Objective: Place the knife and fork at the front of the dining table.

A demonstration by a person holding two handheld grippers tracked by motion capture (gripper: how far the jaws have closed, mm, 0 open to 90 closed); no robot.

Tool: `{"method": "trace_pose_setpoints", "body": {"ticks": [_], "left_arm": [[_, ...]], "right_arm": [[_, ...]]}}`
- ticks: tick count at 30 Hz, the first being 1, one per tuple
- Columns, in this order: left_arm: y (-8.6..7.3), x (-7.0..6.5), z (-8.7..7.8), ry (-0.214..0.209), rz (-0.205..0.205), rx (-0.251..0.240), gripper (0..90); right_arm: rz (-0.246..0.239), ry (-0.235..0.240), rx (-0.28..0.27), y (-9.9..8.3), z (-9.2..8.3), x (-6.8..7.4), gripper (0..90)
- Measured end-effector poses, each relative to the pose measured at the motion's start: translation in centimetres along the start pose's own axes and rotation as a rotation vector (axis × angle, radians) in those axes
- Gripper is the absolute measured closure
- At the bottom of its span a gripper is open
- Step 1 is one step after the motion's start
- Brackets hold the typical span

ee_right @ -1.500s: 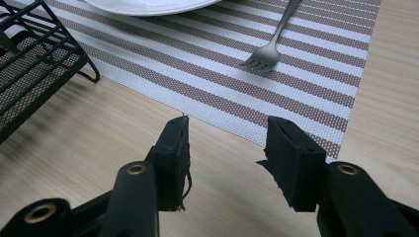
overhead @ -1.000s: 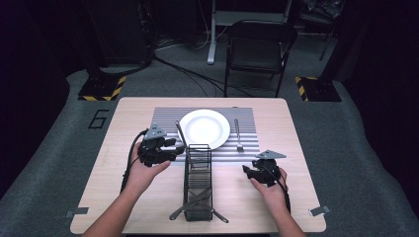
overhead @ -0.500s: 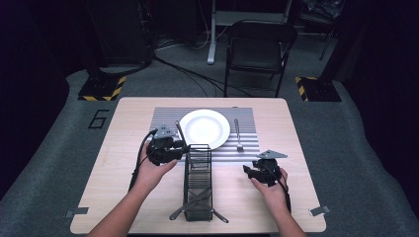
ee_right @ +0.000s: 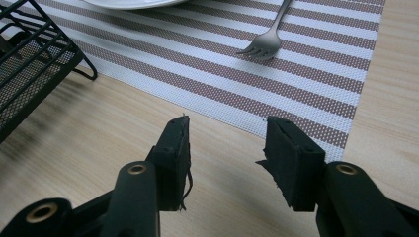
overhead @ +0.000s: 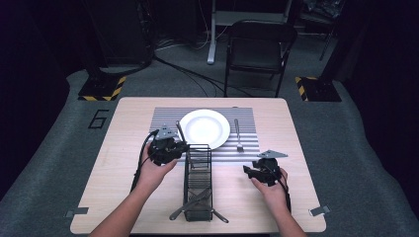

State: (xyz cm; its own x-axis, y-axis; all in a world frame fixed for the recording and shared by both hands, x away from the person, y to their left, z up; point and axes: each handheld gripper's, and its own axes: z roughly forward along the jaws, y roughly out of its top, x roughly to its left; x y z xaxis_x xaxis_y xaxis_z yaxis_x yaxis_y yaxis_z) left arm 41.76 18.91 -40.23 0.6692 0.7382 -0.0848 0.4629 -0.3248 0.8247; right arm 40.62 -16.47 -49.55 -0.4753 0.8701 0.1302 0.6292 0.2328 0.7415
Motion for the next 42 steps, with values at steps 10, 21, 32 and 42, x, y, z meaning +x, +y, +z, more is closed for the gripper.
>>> {"method": "trace_pose_setpoints", "body": {"ticks": [10, 21, 32, 42], "left_arm": [[-0.1, -0.7, -0.3, -0.017, 0.017, -0.002, 80.9], [0.1, -1.2, 0.4, -0.030, 0.014, -0.028, 81.5], [0.3, -1.8, 1.0, -0.034, 0.049, -0.049, 81.8], [0.5, -2.2, 1.2, -0.024, 0.069, -0.039, 82.0]], "right_arm": [[0.004, 0.001, 0.003, -0.1, 0.1, -0.2, 52.3], [0.007, -0.001, 0.004, -0.1, 0.2, -0.3, 52.8], [0.019, 0.002, 0.001, -0.1, 0.1, -0.4, 53.2], [0.021, 0.000, 0.002, -0.1, 0.2, -0.5, 53.5]]}}
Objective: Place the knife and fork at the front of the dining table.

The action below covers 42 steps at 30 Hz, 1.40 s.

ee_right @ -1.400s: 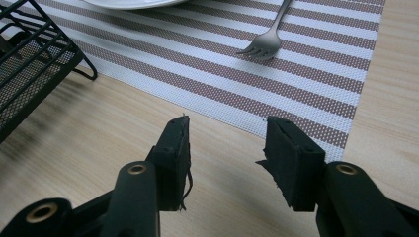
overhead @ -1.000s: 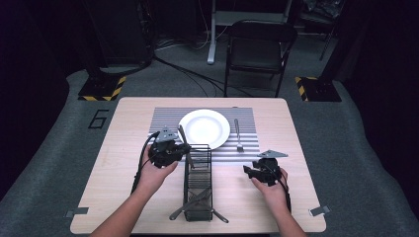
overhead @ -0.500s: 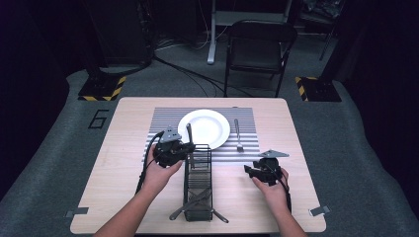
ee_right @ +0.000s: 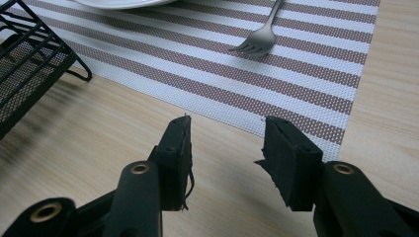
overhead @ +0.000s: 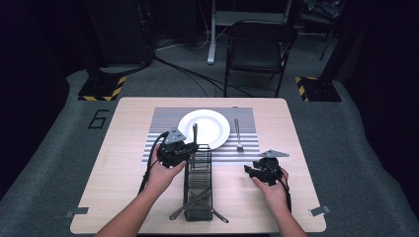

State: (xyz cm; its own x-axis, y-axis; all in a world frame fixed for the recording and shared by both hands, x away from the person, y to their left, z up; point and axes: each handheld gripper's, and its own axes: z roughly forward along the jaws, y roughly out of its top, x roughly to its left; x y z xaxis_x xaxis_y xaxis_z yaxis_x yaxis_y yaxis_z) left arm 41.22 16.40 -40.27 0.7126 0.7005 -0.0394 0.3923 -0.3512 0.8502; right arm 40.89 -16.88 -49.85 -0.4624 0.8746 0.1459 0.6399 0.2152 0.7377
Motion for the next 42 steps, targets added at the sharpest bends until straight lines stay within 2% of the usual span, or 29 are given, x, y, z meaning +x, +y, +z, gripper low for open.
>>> {"method": "trace_pose_setpoints", "body": {"ticks": [13, 23, 35, 42], "left_arm": [[0.8, -0.2, -0.9, -0.008, 0.004, -0.020, 82.3], [1.6, -0.1, -1.9, -0.023, -0.013, -0.052, 82.3], [3.1, 0.1, -3.3, -0.019, -0.019, -0.059, 82.4], [4.3, 0.1, -4.3, -0.023, -0.017, -0.087, 82.4]], "right_arm": [[0.004, 0.006, -0.001, 0.0, 0.0, 0.0, 53.6], [0.012, 0.011, 0.001, 0.0, 0.1, -0.1, 53.7], [0.016, 0.014, 0.006, -0.1, 0.1, -0.2, 53.8], [0.016, 0.015, 0.005, -0.1, 0.1, -0.1, 53.8]]}}
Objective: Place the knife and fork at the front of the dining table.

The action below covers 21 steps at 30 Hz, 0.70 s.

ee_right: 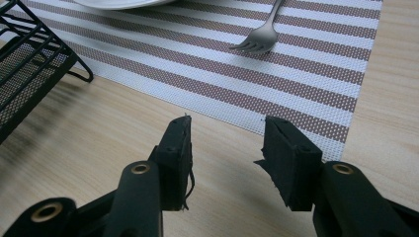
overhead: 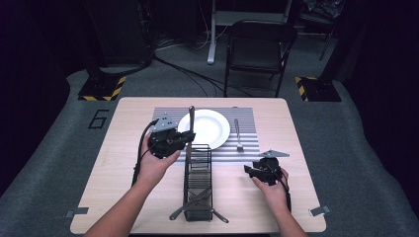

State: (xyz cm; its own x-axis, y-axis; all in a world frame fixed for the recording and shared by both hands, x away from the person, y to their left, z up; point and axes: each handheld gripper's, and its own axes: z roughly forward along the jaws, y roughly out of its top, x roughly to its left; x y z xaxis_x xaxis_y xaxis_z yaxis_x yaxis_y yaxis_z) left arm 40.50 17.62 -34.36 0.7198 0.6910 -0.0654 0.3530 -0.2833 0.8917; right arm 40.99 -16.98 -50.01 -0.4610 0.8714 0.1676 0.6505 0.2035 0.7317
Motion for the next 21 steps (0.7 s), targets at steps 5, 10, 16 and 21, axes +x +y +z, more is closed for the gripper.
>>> {"method": "trace_pose_setpoints", "body": {"ticks": [5, 10, 16, 21], "left_arm": [[0.9, -0.1, -0.5, 0.001, 0.005, -0.011, 82.4], [1.6, -0.2, -1.1, 0.000, 0.005, -0.019, 82.4], [2.4, -0.3, -1.9, 0.007, 0.012, -0.019, 82.4], [2.8, -0.2, -2.8, 0.016, 0.016, -0.031, 82.4]], "right_arm": [[0.003, -0.001, 0.002, 0.0, 0.0, 0.0, 54.2], [0.004, -0.002, -0.001, 0.0, -0.1, 0.0, 54.4], [0.003, -0.003, 0.000, 0.0, -0.1, 0.0, 54.5], [0.000, -0.005, -0.004, 0.0, -0.1, 0.0, 54.5]]}}
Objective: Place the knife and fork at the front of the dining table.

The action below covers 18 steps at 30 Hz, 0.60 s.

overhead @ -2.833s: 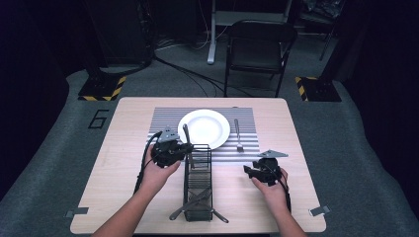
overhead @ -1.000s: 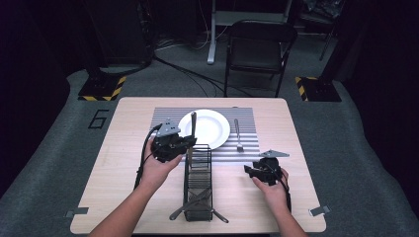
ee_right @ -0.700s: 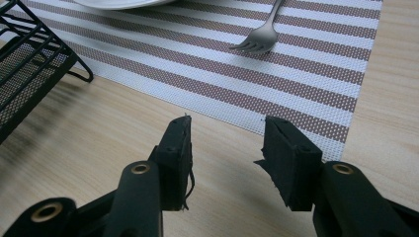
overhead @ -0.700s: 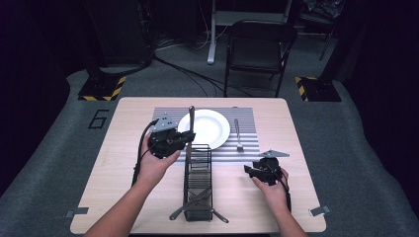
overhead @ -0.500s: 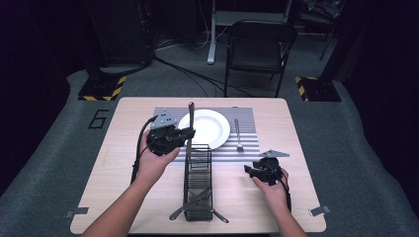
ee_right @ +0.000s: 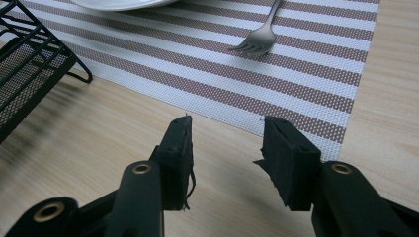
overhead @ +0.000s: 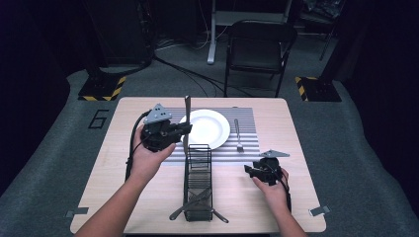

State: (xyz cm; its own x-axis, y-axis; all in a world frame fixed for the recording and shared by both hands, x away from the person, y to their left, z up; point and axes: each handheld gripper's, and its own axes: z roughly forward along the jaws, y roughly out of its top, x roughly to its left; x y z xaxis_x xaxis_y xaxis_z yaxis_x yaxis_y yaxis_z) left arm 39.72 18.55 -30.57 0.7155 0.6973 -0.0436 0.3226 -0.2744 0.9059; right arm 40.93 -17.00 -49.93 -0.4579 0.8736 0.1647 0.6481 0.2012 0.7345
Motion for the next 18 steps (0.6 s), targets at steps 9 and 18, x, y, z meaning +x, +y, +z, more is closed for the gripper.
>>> {"method": "trace_pose_setpoints", "body": {"ticks": [9, 18], "left_arm": [[0.0, 1.1, -0.7, 0.026, -0.015, -0.016, 82.4], [-1.7, 2.9, 0.1, 0.069, -0.061, -0.008, 82.5]], "right_arm": [[-0.003, -0.005, -0.007, 0.0, -0.1, 0.1, 55.0], [-0.003, -0.005, -0.004, 0.0, 0.0, 0.1, 55.0]]}}
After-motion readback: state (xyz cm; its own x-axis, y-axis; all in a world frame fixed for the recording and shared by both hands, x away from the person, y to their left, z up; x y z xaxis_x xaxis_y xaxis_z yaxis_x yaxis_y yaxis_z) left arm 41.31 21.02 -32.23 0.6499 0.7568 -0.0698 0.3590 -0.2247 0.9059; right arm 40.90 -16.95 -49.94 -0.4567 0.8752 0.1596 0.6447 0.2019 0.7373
